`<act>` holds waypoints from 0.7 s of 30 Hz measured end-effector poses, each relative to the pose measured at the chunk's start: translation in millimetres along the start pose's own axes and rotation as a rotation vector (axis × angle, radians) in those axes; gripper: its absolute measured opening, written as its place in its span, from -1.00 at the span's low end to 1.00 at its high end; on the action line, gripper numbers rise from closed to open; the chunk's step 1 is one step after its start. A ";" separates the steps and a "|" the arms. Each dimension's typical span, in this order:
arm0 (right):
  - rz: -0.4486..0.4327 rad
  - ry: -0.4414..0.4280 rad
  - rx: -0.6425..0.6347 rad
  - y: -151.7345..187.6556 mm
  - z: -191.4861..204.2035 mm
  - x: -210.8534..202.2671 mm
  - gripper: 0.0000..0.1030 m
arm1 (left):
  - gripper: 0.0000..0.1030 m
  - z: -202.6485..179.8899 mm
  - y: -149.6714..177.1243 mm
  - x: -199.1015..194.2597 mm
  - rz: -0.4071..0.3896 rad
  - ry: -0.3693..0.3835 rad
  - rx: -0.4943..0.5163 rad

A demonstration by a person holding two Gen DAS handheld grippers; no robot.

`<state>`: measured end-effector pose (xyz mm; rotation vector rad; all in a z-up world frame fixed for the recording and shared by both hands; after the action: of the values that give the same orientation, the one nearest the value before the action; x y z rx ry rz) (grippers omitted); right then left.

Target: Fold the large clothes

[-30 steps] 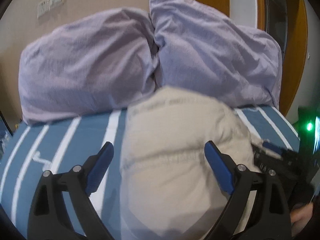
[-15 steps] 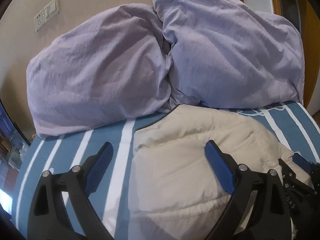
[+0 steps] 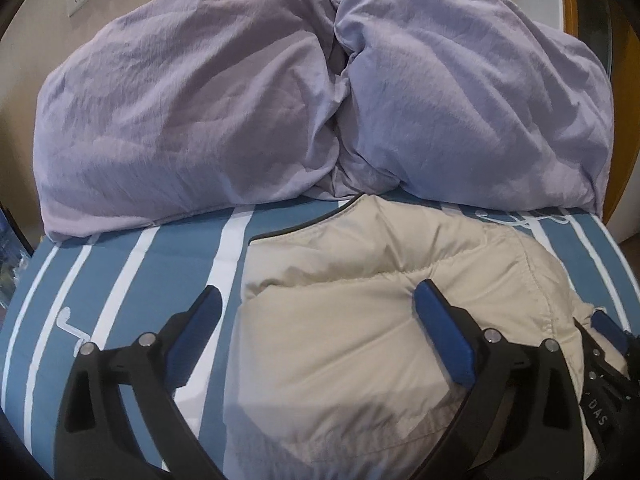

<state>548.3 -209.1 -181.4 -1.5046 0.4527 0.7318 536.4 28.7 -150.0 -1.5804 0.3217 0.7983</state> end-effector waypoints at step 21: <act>0.000 0.009 -0.012 -1.3 1.9 1.8 0.09 | 0.93 6.7 -0.8 1.2 -0.015 -0.013 -0.015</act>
<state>550.2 -206.9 -181.5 -1.5198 0.4559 0.7291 535.8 35.5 -150.2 -1.5891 0.2947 0.8012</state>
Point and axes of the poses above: each gripper's, at about its wrist camera, not at the fingertips, and x roughly the way its jaws point, z to its left, y to its underside, the point moved 9 cm from there along x, roughly the way its jaws point, and after that the axes turned 5 degrees about -x, right-handed, at the moved point
